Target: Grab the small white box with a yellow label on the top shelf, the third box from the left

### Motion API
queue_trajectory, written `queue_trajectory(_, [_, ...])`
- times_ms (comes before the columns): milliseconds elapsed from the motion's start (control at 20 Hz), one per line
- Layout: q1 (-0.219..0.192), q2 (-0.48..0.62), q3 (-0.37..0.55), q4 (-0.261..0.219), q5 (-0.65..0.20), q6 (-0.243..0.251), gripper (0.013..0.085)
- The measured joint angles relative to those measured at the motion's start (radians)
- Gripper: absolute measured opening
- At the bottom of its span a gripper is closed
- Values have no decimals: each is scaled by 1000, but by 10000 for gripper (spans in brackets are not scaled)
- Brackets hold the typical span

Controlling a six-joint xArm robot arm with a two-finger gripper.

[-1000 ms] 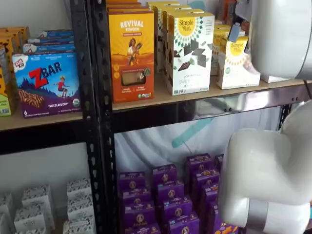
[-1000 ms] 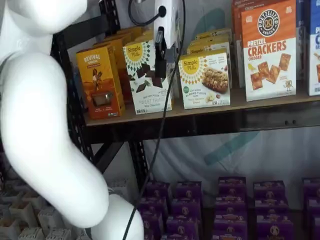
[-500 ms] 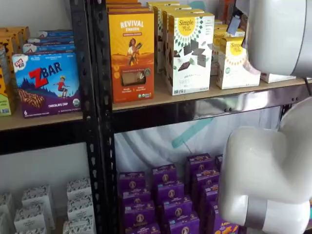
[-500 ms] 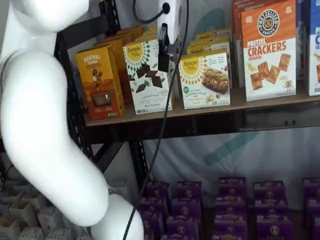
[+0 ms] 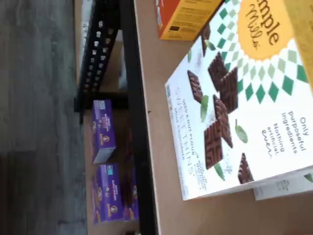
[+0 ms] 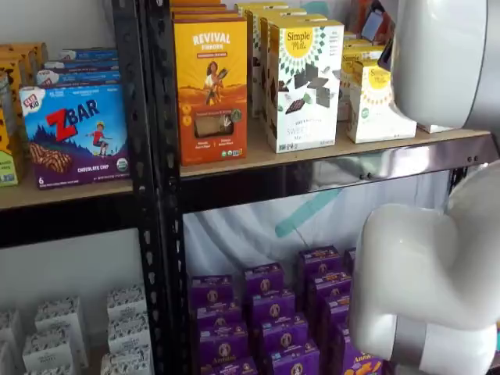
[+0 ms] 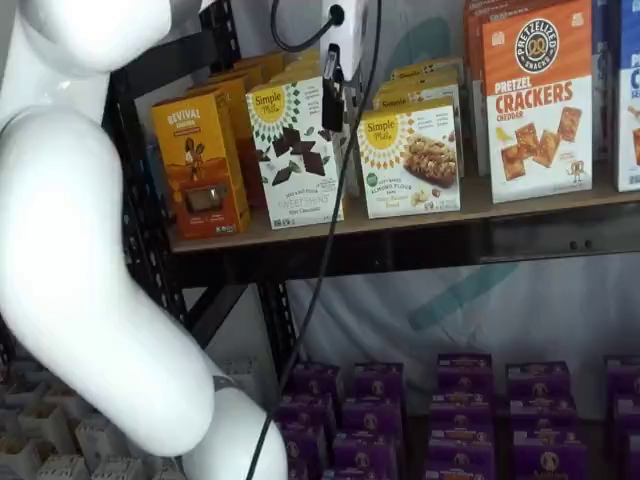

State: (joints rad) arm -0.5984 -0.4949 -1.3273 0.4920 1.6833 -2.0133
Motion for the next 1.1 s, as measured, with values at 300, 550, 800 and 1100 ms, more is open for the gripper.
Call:
queue_trajectory(300, [40, 12, 20, -10, -83, 12, 850])
queue_trajectory(550, [83, 73, -15, -54, -110, 28, 850])
queue_trajectory(800, [109, 142, -61, -98, -123, 34, 850])
queue_trajectory(1100, [134, 234, -155, -177, -52, 44, 850])
